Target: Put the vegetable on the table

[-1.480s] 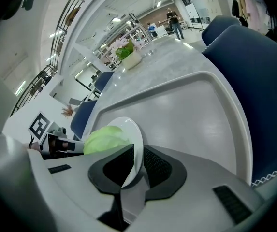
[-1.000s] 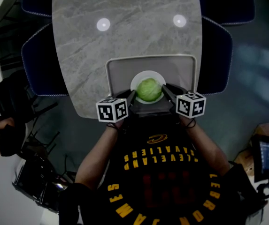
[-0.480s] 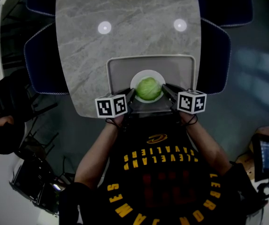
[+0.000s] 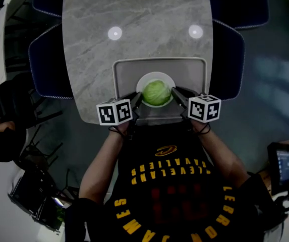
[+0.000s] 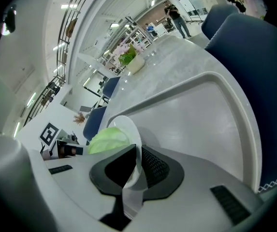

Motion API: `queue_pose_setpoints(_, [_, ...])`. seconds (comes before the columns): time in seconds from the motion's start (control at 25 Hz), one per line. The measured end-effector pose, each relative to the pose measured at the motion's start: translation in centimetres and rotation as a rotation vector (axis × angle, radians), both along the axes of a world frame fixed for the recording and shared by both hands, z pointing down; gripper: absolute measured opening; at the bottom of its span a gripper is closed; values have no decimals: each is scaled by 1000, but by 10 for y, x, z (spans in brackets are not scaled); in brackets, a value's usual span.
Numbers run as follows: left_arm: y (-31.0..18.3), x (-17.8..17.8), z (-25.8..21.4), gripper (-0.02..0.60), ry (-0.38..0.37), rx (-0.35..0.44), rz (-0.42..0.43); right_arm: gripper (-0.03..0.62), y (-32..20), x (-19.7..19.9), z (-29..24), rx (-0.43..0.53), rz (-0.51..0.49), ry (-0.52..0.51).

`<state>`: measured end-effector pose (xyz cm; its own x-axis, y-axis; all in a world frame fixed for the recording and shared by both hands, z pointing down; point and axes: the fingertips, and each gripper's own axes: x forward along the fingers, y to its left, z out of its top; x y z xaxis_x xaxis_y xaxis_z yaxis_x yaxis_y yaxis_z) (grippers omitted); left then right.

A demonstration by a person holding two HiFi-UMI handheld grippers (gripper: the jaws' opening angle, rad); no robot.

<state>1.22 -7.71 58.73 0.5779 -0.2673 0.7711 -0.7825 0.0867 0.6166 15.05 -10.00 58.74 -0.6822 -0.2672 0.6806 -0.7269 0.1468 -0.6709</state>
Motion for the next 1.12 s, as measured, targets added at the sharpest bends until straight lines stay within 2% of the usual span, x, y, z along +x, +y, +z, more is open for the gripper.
queue_pose_setpoints(0.4, [-10, -8, -17, 44, -4, 55, -68, 40, -19, -11, -19, 84, -66, -62])
queue_pose_setpoints(0.64, [-14, -14, -38, 44, 20, 76, -112, 39, -30, -19, -42, 143, -114, -68])
queue_pose_setpoints(0.88, [-28, -19, -45, 44, 47, 91, -123, 39, -49, -25, -54, 187, -133, -59])
queue_pose_setpoints(1.12, [-66, -24, -44, 44, 56, 115, -93, 39, -80, -29, -54, 208, -93, -56])
